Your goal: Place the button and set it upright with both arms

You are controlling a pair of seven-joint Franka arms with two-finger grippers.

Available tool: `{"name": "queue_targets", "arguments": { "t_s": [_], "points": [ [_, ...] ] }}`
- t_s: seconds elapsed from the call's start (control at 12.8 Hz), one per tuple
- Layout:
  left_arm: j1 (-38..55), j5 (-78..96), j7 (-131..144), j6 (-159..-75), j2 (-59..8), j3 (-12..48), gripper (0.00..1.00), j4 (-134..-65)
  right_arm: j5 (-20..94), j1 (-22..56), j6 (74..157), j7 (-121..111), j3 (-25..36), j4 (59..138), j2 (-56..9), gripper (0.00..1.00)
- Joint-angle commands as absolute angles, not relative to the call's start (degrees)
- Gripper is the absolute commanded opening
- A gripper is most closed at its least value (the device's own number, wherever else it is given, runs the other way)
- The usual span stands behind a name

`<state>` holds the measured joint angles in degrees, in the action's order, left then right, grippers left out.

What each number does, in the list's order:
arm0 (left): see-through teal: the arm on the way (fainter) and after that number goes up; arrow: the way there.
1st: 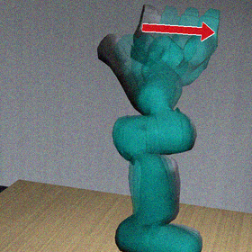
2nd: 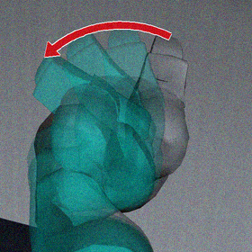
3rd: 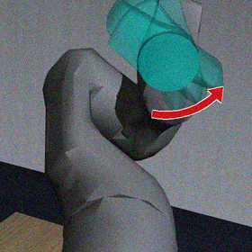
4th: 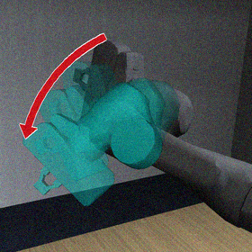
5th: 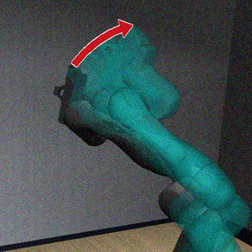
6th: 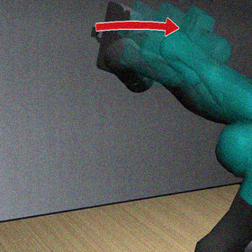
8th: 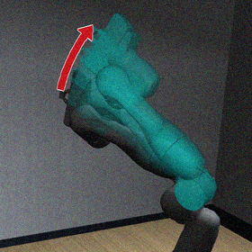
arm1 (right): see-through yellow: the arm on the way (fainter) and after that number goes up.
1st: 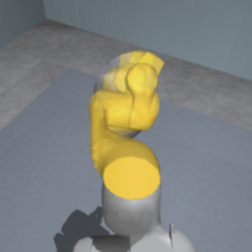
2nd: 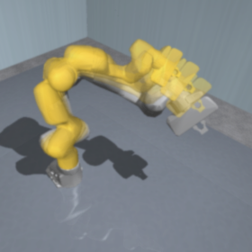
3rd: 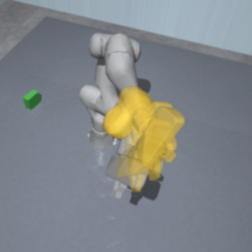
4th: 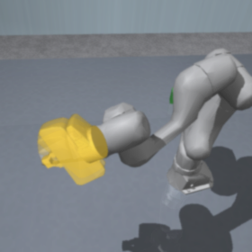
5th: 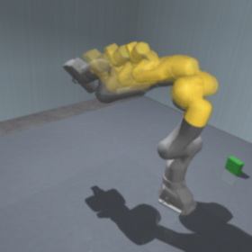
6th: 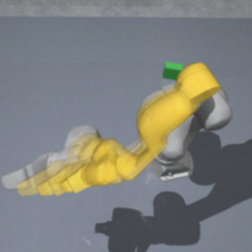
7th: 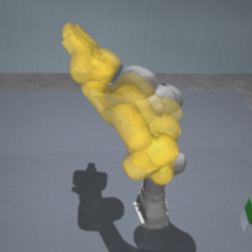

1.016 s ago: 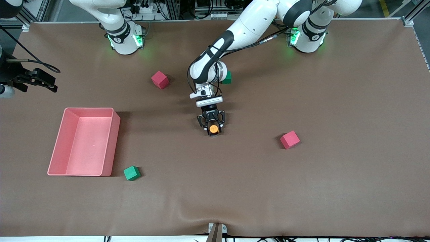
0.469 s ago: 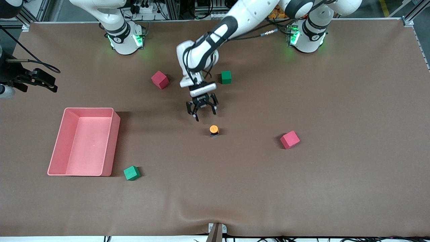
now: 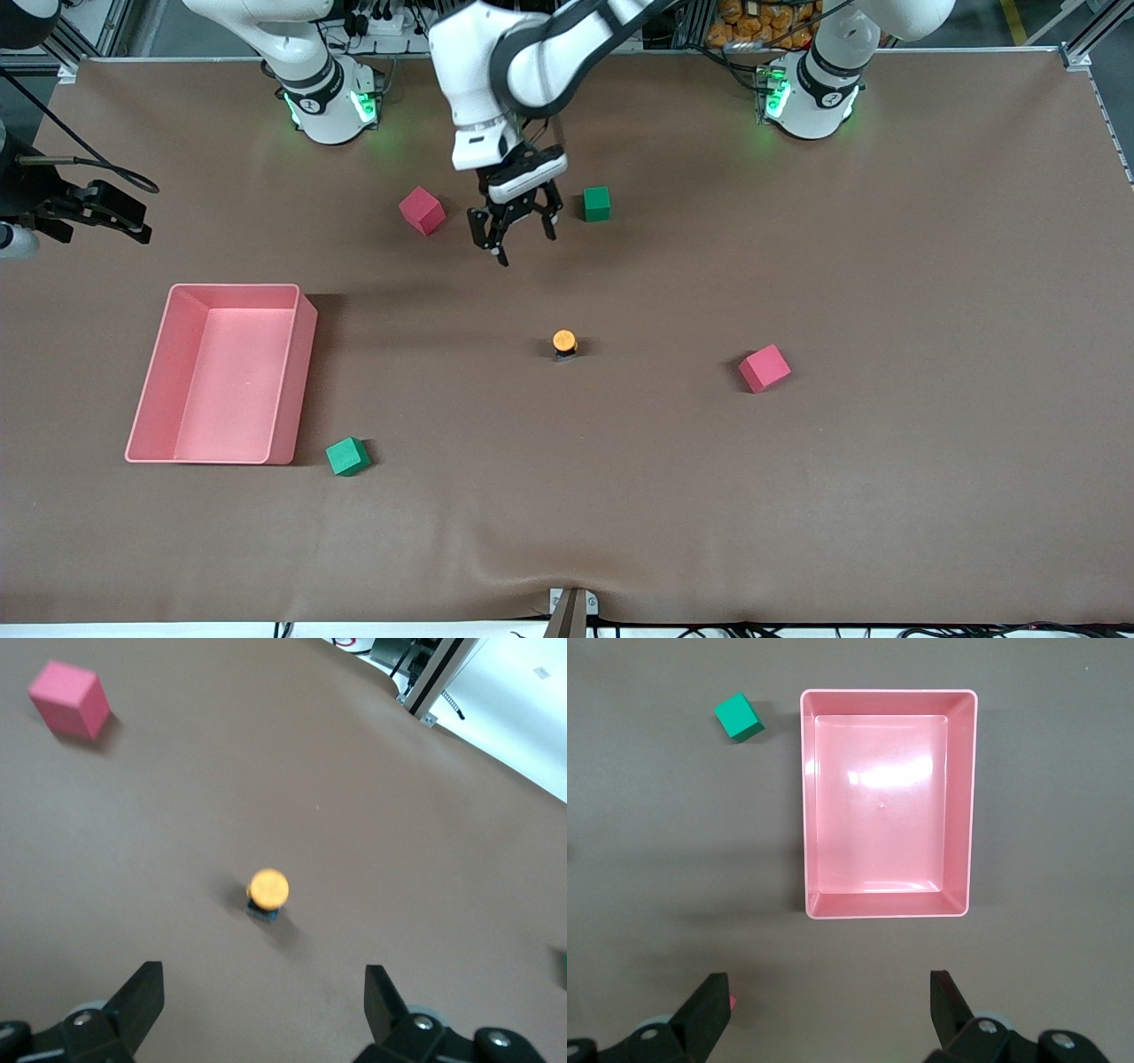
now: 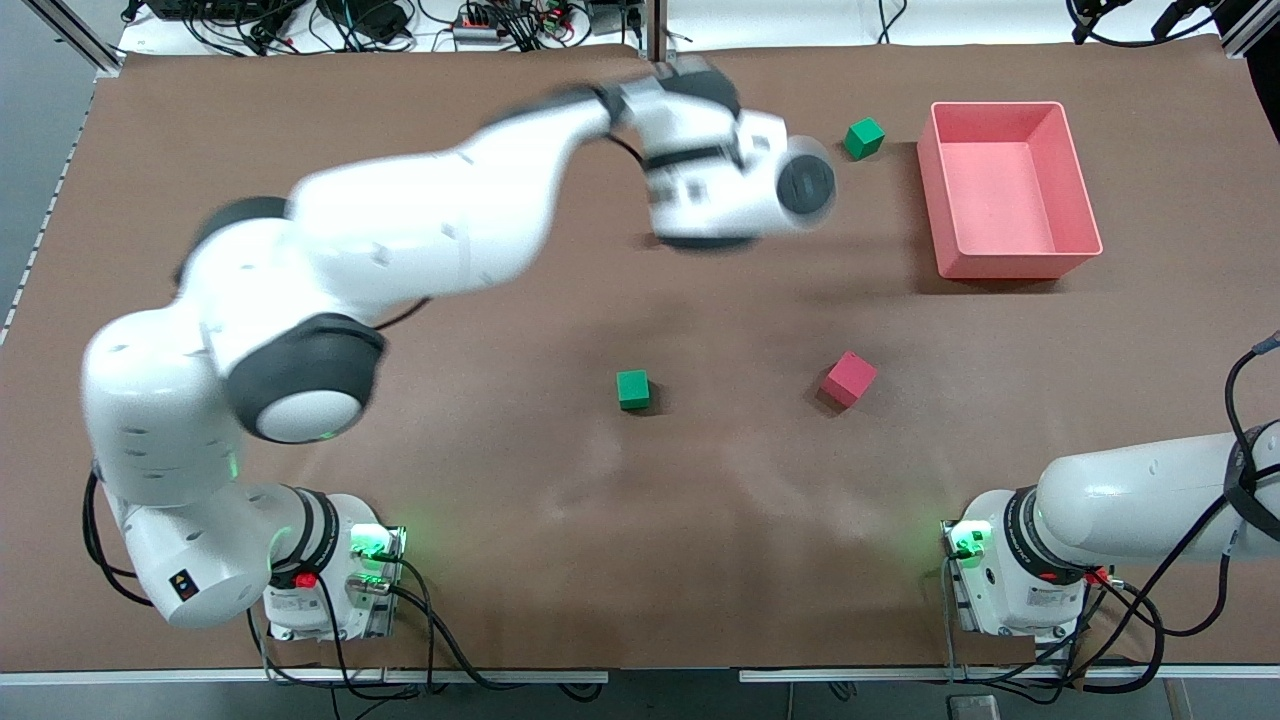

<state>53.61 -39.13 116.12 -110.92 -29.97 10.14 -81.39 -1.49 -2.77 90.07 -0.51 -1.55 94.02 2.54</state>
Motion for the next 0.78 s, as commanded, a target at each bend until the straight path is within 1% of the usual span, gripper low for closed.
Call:
{"name": "queue_targets", "arguments": {
  "t_s": [0.0,0.23,0.47,0.7],
  "points": [
    [45.0,-28.4,101.5,-110.6,-21.0,10.5,1.00,-83.8,-0.7,-4.0,89.5,-1.1,-2.3,93.3,2.2,1.00],
    [34.9,-18.4,83.9,-107.4,-16.1,10.5,1.00,-83.8,-0.7,-4.0,89.5,-1.1,-2.3,93.3,2.2,1.00],
    [25.1,-15.6,70.5,-107.1,-14.5,10.6,1.00,-83.6,-0.7,-4.0,89.5,-1.1,-2.3,93.3,2.2,1.00],
    [15.5,-11.5,51.4,-107.1,-12.0,10.5,1.00,-83.0,-0.7,-4.0,89.5,-1.1,-2.3,93.3,2.2,1.00]
  ]
}}
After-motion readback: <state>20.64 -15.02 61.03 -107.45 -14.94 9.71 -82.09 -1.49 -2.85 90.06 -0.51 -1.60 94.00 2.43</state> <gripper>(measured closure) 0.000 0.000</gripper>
